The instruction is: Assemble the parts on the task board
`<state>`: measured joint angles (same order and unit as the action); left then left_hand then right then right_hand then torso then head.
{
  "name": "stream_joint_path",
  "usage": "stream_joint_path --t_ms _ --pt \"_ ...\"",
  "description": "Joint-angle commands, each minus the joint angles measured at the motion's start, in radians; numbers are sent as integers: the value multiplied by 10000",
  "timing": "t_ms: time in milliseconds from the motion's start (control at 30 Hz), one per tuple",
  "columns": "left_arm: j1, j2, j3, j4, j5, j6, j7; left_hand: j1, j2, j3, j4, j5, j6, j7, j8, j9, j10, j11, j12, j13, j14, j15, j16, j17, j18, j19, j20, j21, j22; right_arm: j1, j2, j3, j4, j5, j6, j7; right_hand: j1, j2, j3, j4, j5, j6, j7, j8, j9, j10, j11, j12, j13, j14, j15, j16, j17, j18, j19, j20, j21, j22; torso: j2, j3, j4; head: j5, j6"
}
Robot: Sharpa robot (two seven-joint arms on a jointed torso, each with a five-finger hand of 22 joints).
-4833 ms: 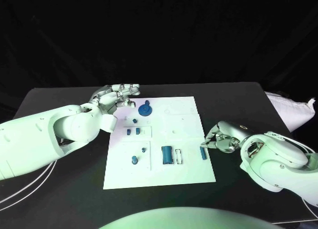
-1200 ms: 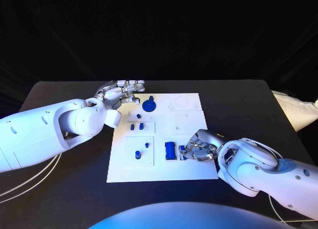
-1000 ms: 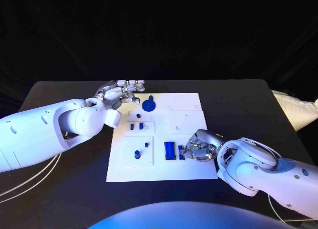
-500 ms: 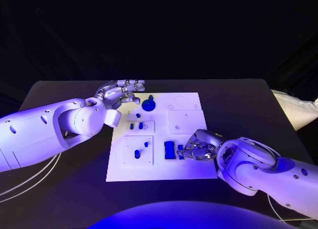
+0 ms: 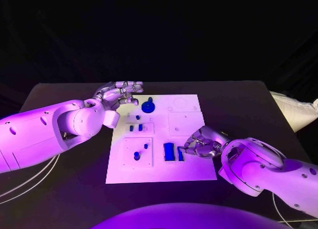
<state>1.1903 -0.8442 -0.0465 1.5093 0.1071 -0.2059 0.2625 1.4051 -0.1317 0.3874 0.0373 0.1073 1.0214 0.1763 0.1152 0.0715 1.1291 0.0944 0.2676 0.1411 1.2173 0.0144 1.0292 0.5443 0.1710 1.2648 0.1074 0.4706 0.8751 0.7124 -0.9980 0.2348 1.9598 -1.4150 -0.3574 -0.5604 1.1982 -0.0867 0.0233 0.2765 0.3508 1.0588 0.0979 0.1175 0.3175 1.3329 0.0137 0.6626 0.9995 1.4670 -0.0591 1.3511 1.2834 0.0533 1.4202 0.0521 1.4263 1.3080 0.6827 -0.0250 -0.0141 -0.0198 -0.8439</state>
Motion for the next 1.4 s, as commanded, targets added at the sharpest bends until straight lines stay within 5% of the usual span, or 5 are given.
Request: stream_joint_path --t_ms 33,733,967,1000,1400 --pt "-31 71 3 -119 64 57 178 -112 61 -91 37 23 -65 19 -14 -13 -84 36 79 16 -136 -7 -96 -126 88 -87 24 -69 -23 244 -65 33 -279 2719 -1535 1785 234 3 -127 9 106 -178 48 -75 -105 -316 58 -793 -528 340 81 -380 -413 137 -258 52 -280 142 -171 -51 9 -57 186" --pt "-669 1046 3 -1808 756 -1491 1875 -146 21 -28 186 -1 -469 -127 -221 -61 -978 786 -1351 -785 -3105 1375 -7414 -3813 8 -5064 1485 -4096 -3682 1580 2501 14 -6351 11719 674 8917 3118 68 2332 -1636 -1985 -1178 975 -562 -1540 -2476 1298 -6019 -7807 -4160 1686 -12047 -9902 1242 -5569 1431 -9838 -8549 -1236 -252 -149 -142 1494" --pt "-782 1370 4 -2182 874 -1746 2027 -154 149 -377 145 15 -460 -233 -465 -59 -1111 964 -1870 -789 -3031 1498 -8506 -4382 141 -5469 1758 -4062 -4657 1608 3114 13 -7183 12046 1112 9292 2466 140 2556 -2239 -2008 -1156 978 -542 -2079 -2458 1378 -6004 -9193 -3710 1777 -12874 -11175 1308 -4886 1671 -11423 -9990 -1328 -212 -157 -66 1697" --pt "-768 1314 -5 -2134 649 -1430 1585 -4307 451 -1375 -373 -322 -3400 -667 -1152 -715 -4173 331 -2676 -1411 -5815 996 -8976 -4667 -512 -7583 916 -4706 -5826 1606 3048 15 -7080 11423 405 8583 -1807 867 1711 -2765 -2427 -3999 406 -1175 -2384 -5755 898 -6626 -9995 -7038 1426 -13511 -11623 711 -7720 1016 -12218 -10861 -1266 -239 -145 -109 1606" --pt "-1023 1045 183 -1034 -41 -3119 1982 -7841 1317 -2314 -373 -1073 -5862 -1763 -1152 -715 -6750 -96 -2676 -1411 -8095 589 -9492 -5443 -748 -9441 190 -4706 -6929 2267 2724 -868 -5892 12442 -1288 9413 -5575 867 1022 -2765 -3508 -6361 -103 -1175 -3175 -8453 -137 -6626 -9995 -9749 591 -13511 -12834 435 -9947 452 -13092 -11802 -1365 170 94 148 2301"
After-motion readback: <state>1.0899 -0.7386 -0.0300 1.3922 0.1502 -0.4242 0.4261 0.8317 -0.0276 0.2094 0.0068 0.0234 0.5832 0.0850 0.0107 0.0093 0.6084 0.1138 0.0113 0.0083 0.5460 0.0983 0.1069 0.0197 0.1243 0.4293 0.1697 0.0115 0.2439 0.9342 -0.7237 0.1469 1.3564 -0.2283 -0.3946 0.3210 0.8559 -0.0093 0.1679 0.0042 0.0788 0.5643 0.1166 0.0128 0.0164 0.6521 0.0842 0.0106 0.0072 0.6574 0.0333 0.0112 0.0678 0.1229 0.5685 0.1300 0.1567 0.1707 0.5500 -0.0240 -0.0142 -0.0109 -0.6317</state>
